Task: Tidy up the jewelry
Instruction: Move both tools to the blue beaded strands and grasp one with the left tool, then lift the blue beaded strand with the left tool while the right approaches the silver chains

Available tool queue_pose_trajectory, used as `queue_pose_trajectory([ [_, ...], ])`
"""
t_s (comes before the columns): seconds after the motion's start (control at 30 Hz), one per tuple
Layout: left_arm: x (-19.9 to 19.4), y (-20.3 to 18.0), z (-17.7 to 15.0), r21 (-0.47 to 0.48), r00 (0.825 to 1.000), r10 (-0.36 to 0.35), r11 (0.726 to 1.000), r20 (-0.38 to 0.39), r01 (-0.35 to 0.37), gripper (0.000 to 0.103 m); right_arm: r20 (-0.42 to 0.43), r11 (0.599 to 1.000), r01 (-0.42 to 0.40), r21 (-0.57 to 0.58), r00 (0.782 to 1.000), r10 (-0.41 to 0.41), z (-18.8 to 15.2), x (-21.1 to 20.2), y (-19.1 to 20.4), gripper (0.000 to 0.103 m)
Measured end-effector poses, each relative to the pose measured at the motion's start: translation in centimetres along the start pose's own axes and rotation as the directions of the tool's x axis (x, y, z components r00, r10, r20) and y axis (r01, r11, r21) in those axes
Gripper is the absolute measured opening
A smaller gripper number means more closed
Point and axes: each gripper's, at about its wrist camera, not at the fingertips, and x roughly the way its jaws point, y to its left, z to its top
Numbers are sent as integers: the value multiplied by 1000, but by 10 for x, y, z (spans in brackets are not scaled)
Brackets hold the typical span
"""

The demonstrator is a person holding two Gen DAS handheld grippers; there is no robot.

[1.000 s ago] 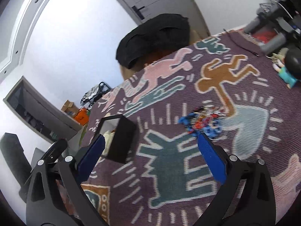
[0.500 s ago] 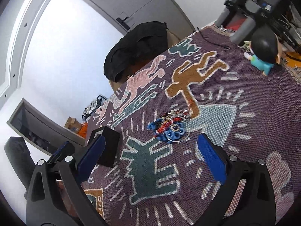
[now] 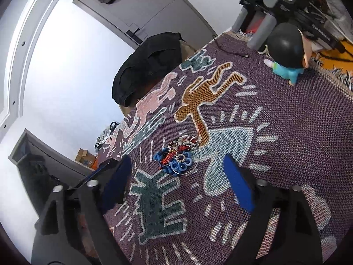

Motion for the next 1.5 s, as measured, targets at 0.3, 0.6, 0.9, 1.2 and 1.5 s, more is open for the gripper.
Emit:
queue_pose_trajectory([
  [0.3,53,15,9,-71,996,7,997,-87,-13,43,5,1000,8,14,1000,-8,3,0,-14,78],
  [0.6,93,18,9,-111,988,-22,994,-156,5,38,-19,999,26,24,999,-26,3,14,-24,72],
  [0.9,91,9,7,-70,986,-33,997,-166,22,10,-32,999,36,37,999,-35,3,23,-30,71],
  [1.2,44,2,16,-50,993,-81,996,-80,77,10,-42,999,45,22,998,-44,2,31,-24,71],
  [1.5,-8,-5,24,-22,993,-115,993,15,116,10,-61,999,40,-1,997,-40,-4,39,-11,71],
])
